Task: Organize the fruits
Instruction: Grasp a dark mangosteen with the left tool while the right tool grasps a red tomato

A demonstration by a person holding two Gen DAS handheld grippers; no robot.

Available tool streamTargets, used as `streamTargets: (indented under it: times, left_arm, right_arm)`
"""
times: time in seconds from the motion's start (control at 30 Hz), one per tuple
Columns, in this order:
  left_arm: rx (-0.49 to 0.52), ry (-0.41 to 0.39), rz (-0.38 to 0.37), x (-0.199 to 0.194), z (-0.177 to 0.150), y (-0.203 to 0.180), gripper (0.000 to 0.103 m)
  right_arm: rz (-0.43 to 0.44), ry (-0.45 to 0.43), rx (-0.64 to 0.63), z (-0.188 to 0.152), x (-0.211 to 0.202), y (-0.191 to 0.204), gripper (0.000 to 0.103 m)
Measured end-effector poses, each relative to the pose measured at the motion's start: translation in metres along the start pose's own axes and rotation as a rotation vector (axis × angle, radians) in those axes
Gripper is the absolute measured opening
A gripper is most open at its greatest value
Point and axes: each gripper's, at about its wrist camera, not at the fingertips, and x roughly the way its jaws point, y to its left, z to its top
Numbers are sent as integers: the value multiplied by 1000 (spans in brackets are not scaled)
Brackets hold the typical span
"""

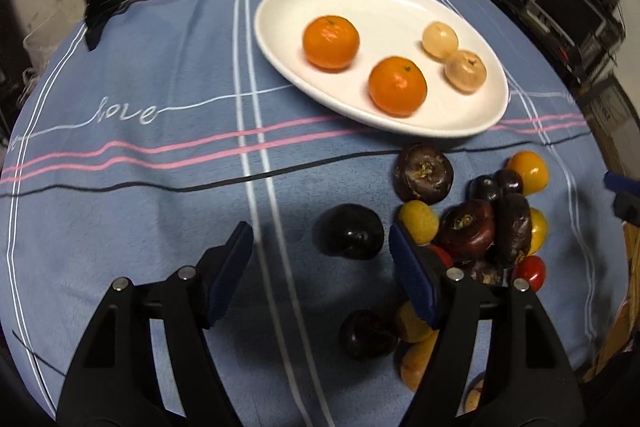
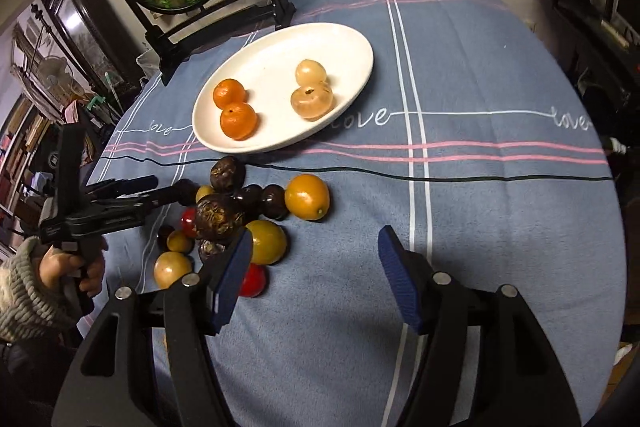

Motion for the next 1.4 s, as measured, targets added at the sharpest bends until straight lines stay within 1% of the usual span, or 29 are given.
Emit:
streamTargets:
  times: [0.1, 0.17, 0.23, 0.3, 0.33, 0.37, 0.43, 0.5, 0.57, 0.67, 0.73, 0.77, 0.8, 0.83, 0.9, 0.93, 1.07, 1.17, 1.2, 1.23, 1.37, 1.4]
  left_arm:
    - [24, -5, 6, 6, 2, -3, 68]
    - [21, 5, -31, 12, 3, -2, 56]
    - [31, 20, -58, 17, 1, -4, 50]
    - [77, -3, -34, 17, -4, -11, 46]
    - [86, -8, -34, 16, -5, -13, 36]
    - [83, -8, -50, 15, -6, -13, 35]
    - [65, -9, -53, 9, -8, -10, 35]
    - [52, -28, -33, -2, -14, -5, 35]
    - [14, -41, -25, -18, -23, 3, 35]
    - [-30, -54, -12, -40, -38, 13, 35]
    - [-67, -61, -8, -52, -49, 21, 35]
    - [-96, -62, -8, -59, -56, 26, 35]
    - [-116, -62, -8, -63, -61, 28, 35]
    - [-134, -64, -5, -67, -66, 31, 35]
    - [-167, -66, 8, -73, -76, 35, 35]
    - [-178, -66, 17, -76, -81, 36, 35]
    - [-202, -65, 34, -83, -92, 40, 35]
    - [-220, -57, 39, -85, -98, 44, 35]
    - [-221, -56, 41, -85, -99, 44, 35]
    - [-220, -55, 42, -85, -100, 44, 35]
    - [-217, -52, 43, -86, -101, 44, 35]
    - [-216, -51, 42, -86, -101, 44, 35]
  right_arm:
    - [-17, 2, 11, -4, -5, -2, 66]
    - [-27, -2, 20, -5, -8, -4, 66]
    - [-32, -6, 25, -5, -9, -4, 66]
    - [-34, -8, 26, -6, -11, -4, 66]
    - [-33, -9, 23, -6, -12, -3, 66]
    - [-32, -9, 18, -6, -13, -1, 66]
    - [-23, 5, 4, -7, -10, 2, 66]
    - [-10, 28, -18, -8, -4, 6, 66]
    - [6, 66, -53, -10, 7, 11, 66]
    - [22, 111, -138, -17, 23, 25, 66]
    - [38, 112, -205, -21, 29, 36, 65]
    - [52, 114, -236, -24, 32, 42, 64]
    - [69, 124, -254, -25, 36, 47, 61]
    - [82, 131, -262, -25, 39, 49, 56]
    - [109, 149, -273, -26, 47, 53, 55]
    - [124, 166, -274, -27, 53, 55, 52]
    - [135, 204, -276, -29, 68, 58, 51]
    - [126, 211, -276, -29, 76, 59, 49]
    - [126, 211, -272, -28, 77, 59, 47]
    - [123, 210, -268, -28, 79, 58, 42]
    - [136, 209, -235, -26, 83, 52, 37]
    - [144, 206, -228, -26, 81, 51, 33]
